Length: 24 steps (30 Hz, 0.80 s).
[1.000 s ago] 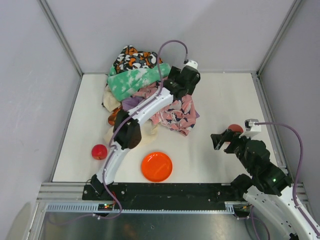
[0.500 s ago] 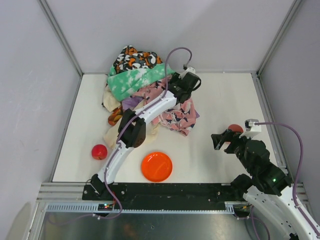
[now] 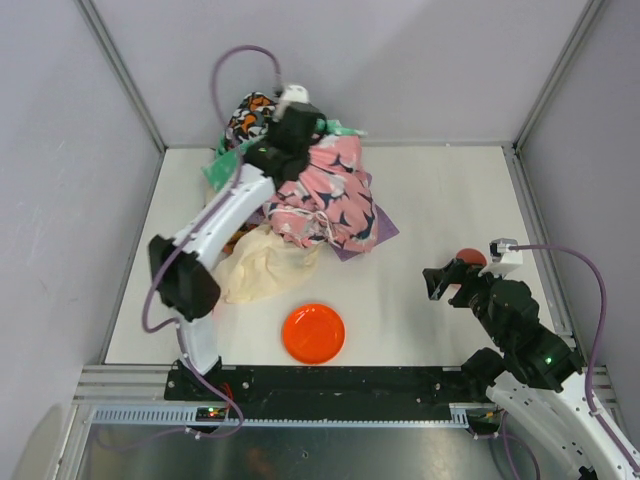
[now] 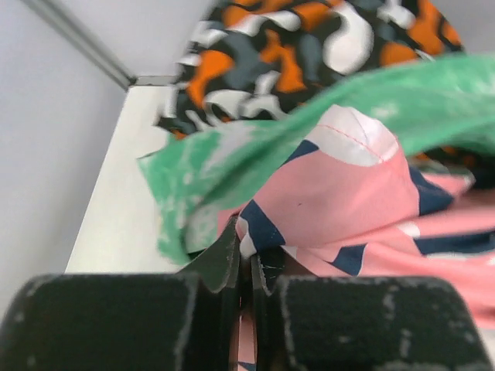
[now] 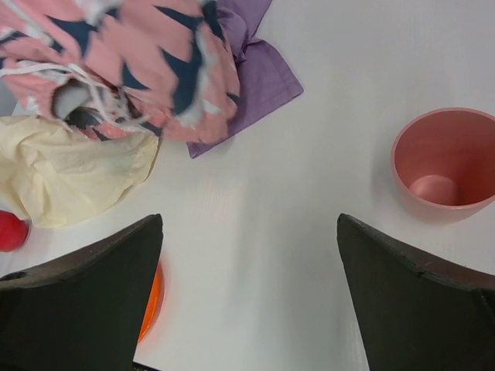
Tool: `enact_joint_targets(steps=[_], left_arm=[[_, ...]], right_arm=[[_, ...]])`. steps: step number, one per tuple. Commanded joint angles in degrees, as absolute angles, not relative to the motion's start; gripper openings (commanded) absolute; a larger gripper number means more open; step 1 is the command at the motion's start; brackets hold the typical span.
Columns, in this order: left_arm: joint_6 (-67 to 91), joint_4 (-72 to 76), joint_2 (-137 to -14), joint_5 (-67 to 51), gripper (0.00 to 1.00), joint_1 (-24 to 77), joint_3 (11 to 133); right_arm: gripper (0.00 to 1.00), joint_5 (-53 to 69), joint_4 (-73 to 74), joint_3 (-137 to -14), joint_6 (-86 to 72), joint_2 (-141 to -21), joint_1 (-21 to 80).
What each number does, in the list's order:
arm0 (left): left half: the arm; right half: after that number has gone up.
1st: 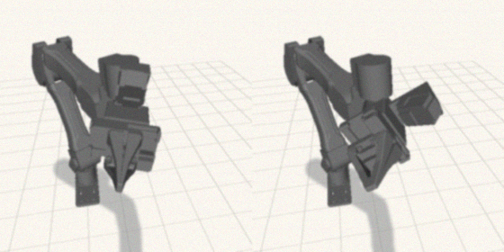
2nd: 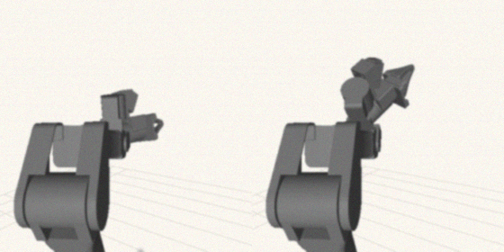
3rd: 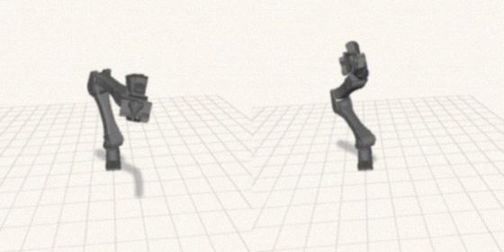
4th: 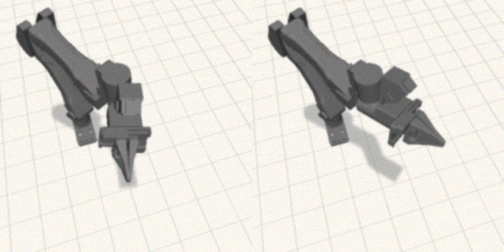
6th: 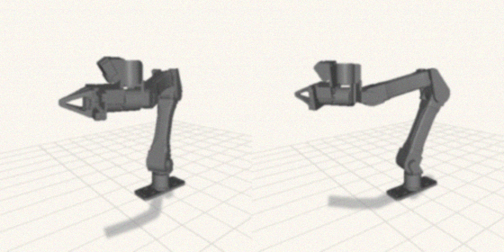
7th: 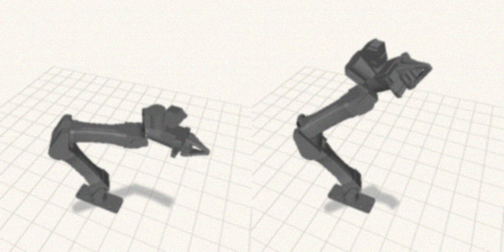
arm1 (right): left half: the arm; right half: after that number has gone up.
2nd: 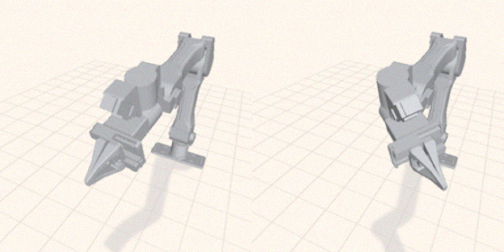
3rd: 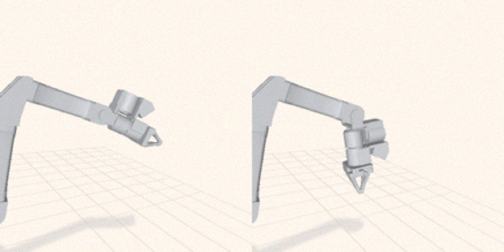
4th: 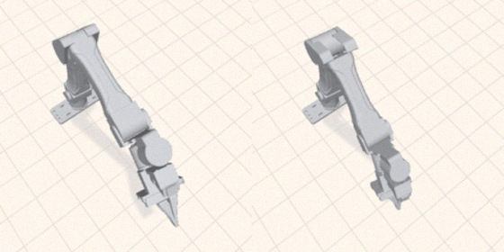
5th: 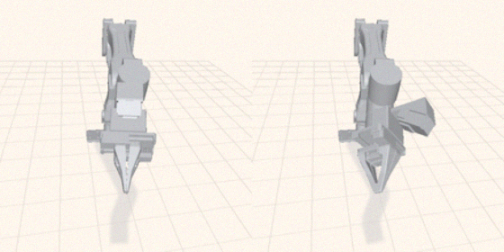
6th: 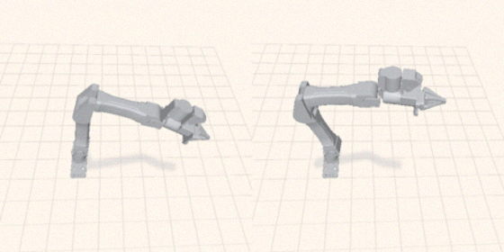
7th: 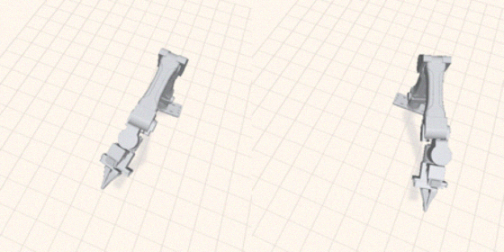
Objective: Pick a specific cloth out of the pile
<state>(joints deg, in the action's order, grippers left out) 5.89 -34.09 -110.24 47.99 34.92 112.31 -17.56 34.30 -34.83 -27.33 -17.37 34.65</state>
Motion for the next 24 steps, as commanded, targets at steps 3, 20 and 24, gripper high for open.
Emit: enact_joint_targets(steps=[3, 20, 24], left_arm=[[14.5, -33.5, -98.2, 47.7, 0.07, 23.3, 106.4], [28.5, -34.8, -103.9, 40.7, 0.09, 2.0, 96.8], [28.2, -35.3, -114.0, 37.0, 0.11, 0.9, 100.4]], right_arm=[[0.99, -18.8, 33.8, -35.0, -27.9, -17.7, 34.5], [0.99, -18.3, 29.3, -35.0, -27.7, -24.3, 34.5], [0.99, -17.9, 27.1, -35.0, -27.4, -27.6, 34.5]])
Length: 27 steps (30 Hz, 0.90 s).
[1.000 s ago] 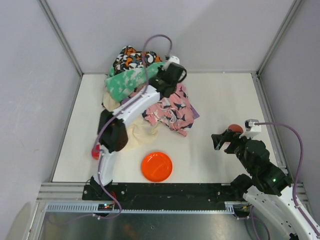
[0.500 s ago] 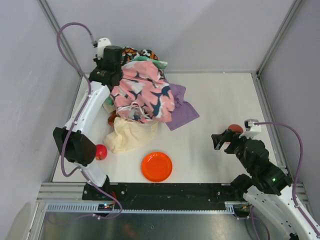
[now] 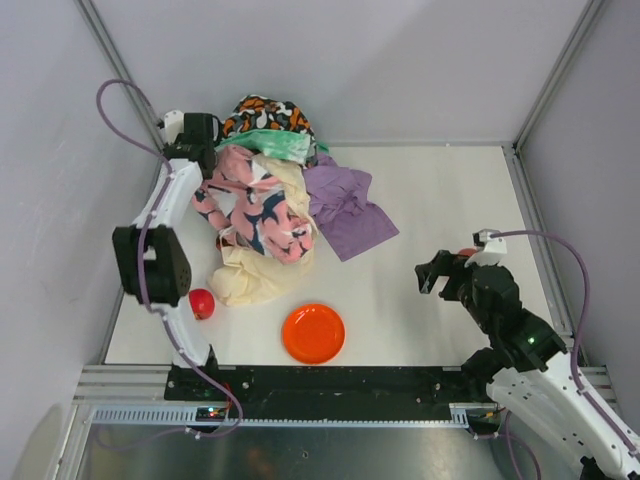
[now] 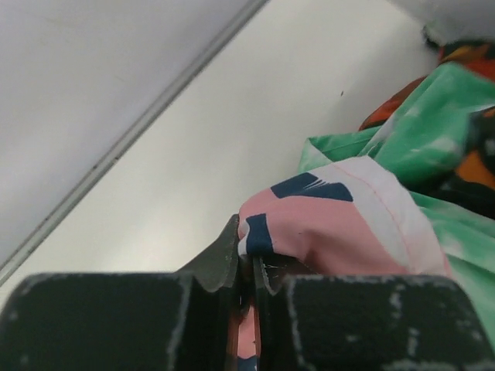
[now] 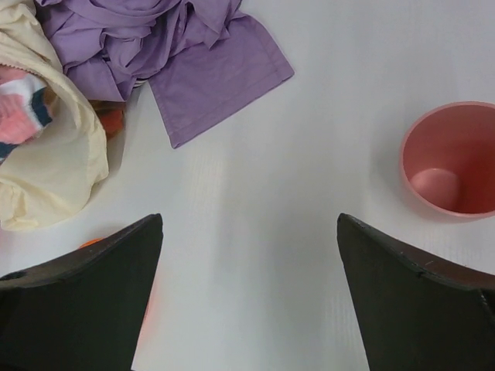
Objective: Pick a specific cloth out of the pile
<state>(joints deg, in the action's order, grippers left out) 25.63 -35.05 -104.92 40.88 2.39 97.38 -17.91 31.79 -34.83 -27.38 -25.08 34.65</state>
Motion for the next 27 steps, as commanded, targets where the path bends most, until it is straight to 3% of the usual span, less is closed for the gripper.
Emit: enact_joint_targets(steps=[1, 4, 8, 13, 14, 17, 27], left_arm=[[28.1, -35.6, -116.4, 35.9, 0.11, 0.8, 101.5], [28.3, -36.1, -122.3, 33.0, 0.14, 0.8, 104.1], [27.7, -37.2, -127.0, 31.0, 0.33, 0.8, 105.6], [26.2, -39.8, -126.0, 29.9, 0.88, 0.8, 105.7], [26.2, -40.6, -124.7, 29.9, 0.94, 0.8, 105.5], [26.4, -42.6, -118.1, 30.9, 0.99, 0.8, 104.2], [27.9, -45.5, -92.2, 31.0, 1.0, 0.8, 97.7]], right_arm=[[0.99, -17.6, 26.7, -34.9, -27.3, -28.2, 34.5], [0.99, -17.4, 25.3, -34.9, -27.0, -30.3, 34.3], [0.99, -16.3, 22.7, -35.0, -26.5, -33.0, 34.0], [0.99, -13.4, 17.2, -35.0, -25.5, -36.2, 33.4], [0.99, -12.8, 16.1, -35.0, -25.3, -36.8, 33.1], [0.99, -10.8, 12.5, -35.0, -25.0, -38.1, 32.5], [0.99, -5.9, -2.6, -38.2, -24.1, -48.3, 29.2]])
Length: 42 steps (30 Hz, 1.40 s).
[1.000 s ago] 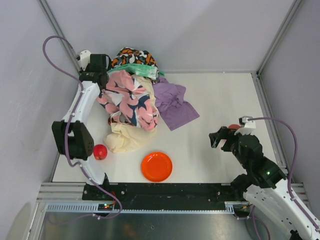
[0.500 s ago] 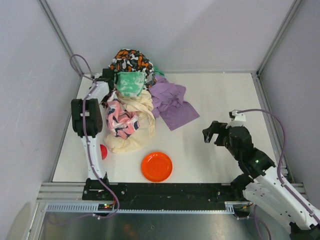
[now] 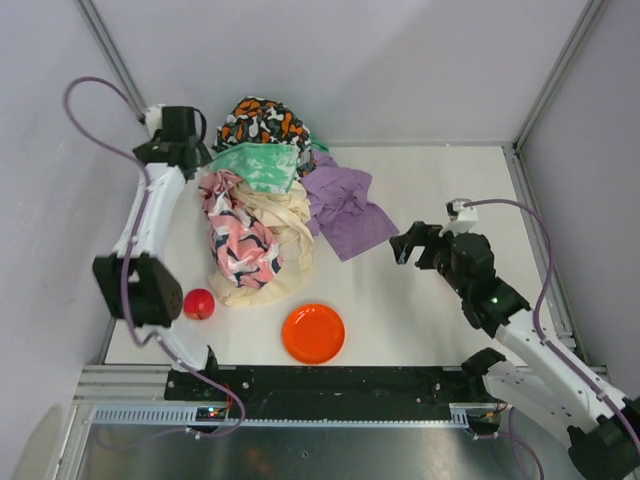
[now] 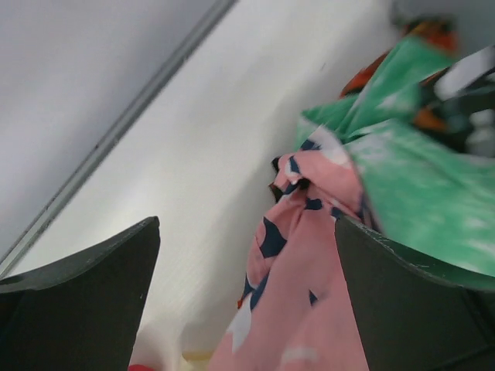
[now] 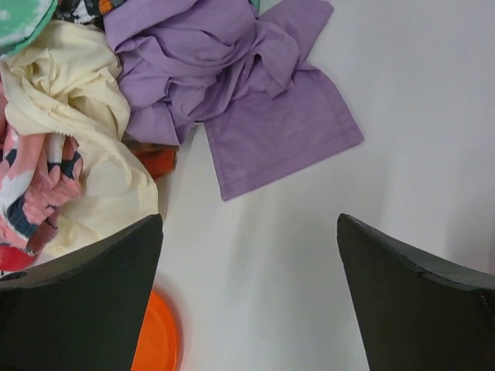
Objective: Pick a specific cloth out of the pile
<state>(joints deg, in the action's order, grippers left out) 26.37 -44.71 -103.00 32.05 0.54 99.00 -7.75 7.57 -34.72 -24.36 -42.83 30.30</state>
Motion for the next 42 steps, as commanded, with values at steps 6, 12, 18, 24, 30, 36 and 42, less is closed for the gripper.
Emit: enact_joint_targets(steps=[6, 12, 18, 24, 30, 36, 42], left_arm=[[31.0, -45.5, -80.3, 22.1, 1.0, 1.2, 90.7], [35.2, -45.3, -68.3, 18.8, 1.0, 10.7, 77.1], [39.4, -45.0, -60.0, 20.3, 1.0, 21.1, 66.5], [41.0, -44.6, -55.7, 19.3, 1.0, 22.6, 61.5], [41.3, -44.3, -54.8, 21.0, 1.0, 22.6, 60.7], [41.5, -43.4, -56.6, 22.3, 1.0, 22.6, 60.9], [40.8, -40.2, -61.4, 21.2, 1.0, 22.6, 63.8]], right_arm=[[0.99, -6.3, -4.9, -49.6, -29.1, -65.8, 28.4], [0.99, -3.4, -10.3, -59.8, -37.1, -84.0, 28.7], [0.99, -1.9, -14.3, -70.6, -42.2, -99.0, 30.1], [0.99, 1.4, -13.6, -82.8, -45.4, -113.8, 31.1], [0.89, 7.7, -10.3, -95.1, -46.6, -125.6, 32.5], [0.39, 3.5, -17.2, -86.3, -48.0, -120.0, 32.3], [0.09, 1.0, -14.9, -80.6, -44.3, -111.2, 31.3]])
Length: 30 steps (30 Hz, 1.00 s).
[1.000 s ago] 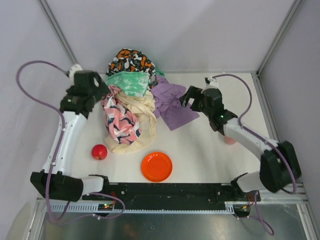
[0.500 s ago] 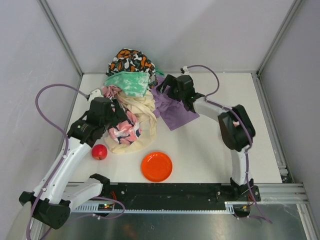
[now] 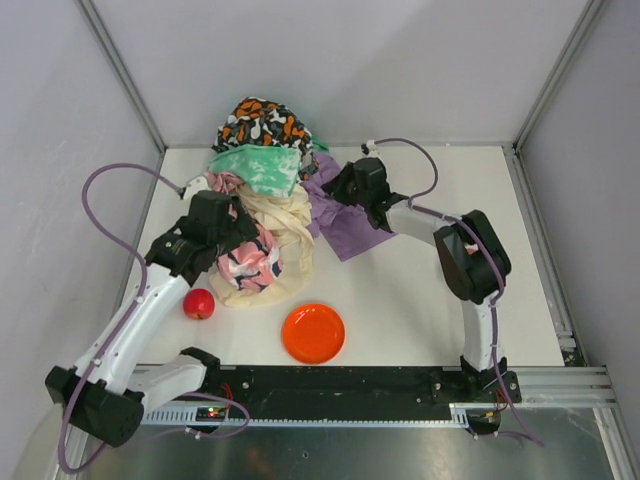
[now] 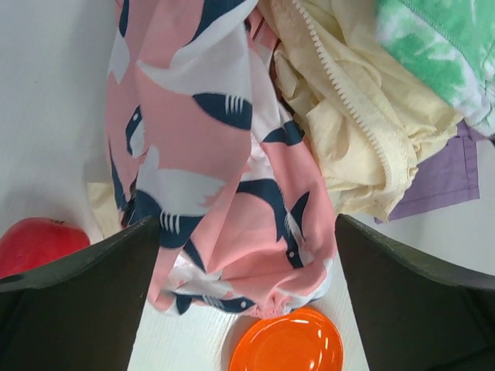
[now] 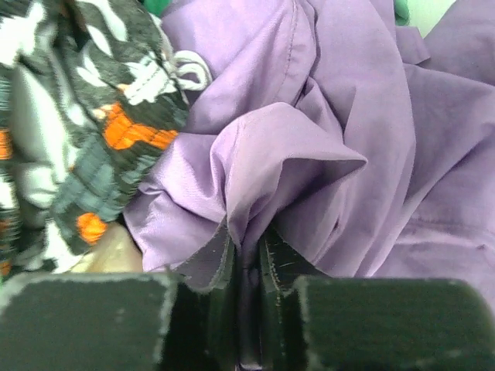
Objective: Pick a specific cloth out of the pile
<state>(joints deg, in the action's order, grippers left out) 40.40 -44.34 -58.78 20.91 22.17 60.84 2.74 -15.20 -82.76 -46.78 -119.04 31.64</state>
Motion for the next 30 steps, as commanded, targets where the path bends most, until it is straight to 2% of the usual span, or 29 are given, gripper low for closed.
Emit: enact_joint_targets(steps=[1, 4, 15, 24, 30], left_arm=[[40.6, -39.3, -62.4, 20.6, 1.0, 22.7, 64.3], [39.3, -36.5, -65.9, 19.4, 1.0, 22.6, 65.5], [36.0, -33.2, -82.9, 23.0, 1.0, 22.5, 72.5], [35.3, -33.2, -93.8, 24.5, 1.0, 20.5, 77.6], [34.8, -33.2, -96.0, 24.1, 1.0, 19.3, 77.3]], right_arm=[[0.04, 1.0, -14.2, -80.3, -43.9, -110.2, 31.2], [0.01, 0.4, -12.6, -79.6, -41.2, -106.7, 31.1], [0.0, -3.1, -5.9, -82.8, -27.9, -88.8, 30.5], [0.0, -6.7, 9.8, -103.0, -14.6, -83.4, 27.6], [0.0, -10.9, 9.9, -114.1, -9.3, -83.6, 21.9]])
